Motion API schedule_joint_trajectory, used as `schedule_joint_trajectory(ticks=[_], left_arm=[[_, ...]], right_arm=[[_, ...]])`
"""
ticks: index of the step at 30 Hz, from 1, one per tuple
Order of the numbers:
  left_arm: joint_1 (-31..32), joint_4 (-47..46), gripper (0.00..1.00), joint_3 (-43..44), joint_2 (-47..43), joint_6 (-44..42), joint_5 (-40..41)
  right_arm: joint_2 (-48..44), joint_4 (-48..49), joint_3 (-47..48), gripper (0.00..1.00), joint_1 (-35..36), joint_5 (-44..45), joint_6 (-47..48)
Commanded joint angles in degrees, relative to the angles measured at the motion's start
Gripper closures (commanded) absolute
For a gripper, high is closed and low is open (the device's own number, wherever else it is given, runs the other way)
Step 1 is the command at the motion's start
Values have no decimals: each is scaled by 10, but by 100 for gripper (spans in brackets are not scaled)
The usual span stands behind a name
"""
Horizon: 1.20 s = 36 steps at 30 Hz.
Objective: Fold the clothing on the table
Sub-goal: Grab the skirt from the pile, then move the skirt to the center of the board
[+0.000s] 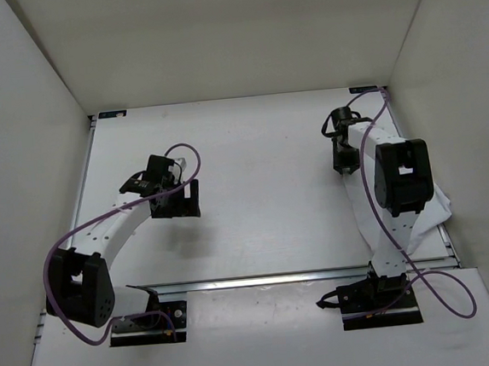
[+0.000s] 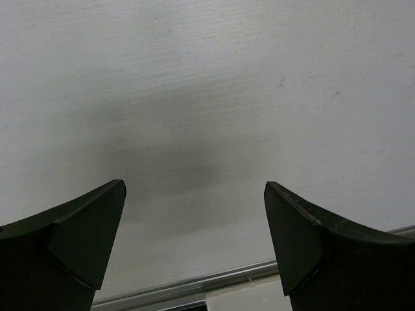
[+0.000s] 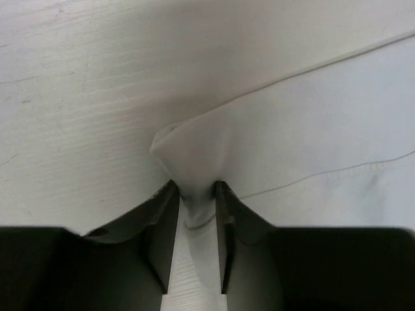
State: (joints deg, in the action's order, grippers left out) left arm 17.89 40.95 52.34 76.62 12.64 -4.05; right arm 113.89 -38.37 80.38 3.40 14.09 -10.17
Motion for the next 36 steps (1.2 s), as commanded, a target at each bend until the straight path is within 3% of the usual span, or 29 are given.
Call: schedule_joint_trajectory(ticks=[1, 2, 4, 8, 10, 14, 17, 22, 26, 29, 33, 34, 35, 36], left_arm=[[4, 3, 2, -1, -5, -9, -10], [3, -2, 1, 2, -2, -7, -12], [6, -2, 1, 5, 0, -1, -18], [8, -13, 1, 11, 2, 3, -18], [3, -22, 1, 11, 3, 11, -26], [-23, -32, 1, 36, 11, 23, -32], [-25, -16, 2, 71, 13, 23, -2], [-35, 1, 1, 131, 0, 16, 33], [-44, -5, 2, 160, -23, 14, 40], [-39, -12, 2, 174, -31, 14, 40], [-21, -16, 2, 172, -34, 19, 40], [-20, -18, 1, 164, -37, 25, 32], [-15, -26, 1, 156, -40, 26, 28], [-15, -29, 2, 148, -40, 27, 24]], right_arm=[[17, -15, -6, 78, -10, 19, 10], [15, -13, -3, 90, -16, 16, 9], [20, -21, 8, 99, -23, 9, 9], [34, -54, 78, 100, -5, -53, 29], [45, -69, 141, 99, 47, -94, 37], [64, -104, 326, 100, 152, -245, 33], [8, -44, 363, 100, 183, -378, -29], [-129, 100, 327, 100, 174, -427, -84], [-204, 114, 226, 100, 104, -415, -78], [-201, 119, 92, 100, 50, -424, -79], [-152, 107, 6, 100, 22, -426, -69], [-147, 114, -21, 92, 21, -423, -61], [-136, 113, -42, 73, 21, -418, -59], [-124, 107, -50, 63, 19, -416, -55]])
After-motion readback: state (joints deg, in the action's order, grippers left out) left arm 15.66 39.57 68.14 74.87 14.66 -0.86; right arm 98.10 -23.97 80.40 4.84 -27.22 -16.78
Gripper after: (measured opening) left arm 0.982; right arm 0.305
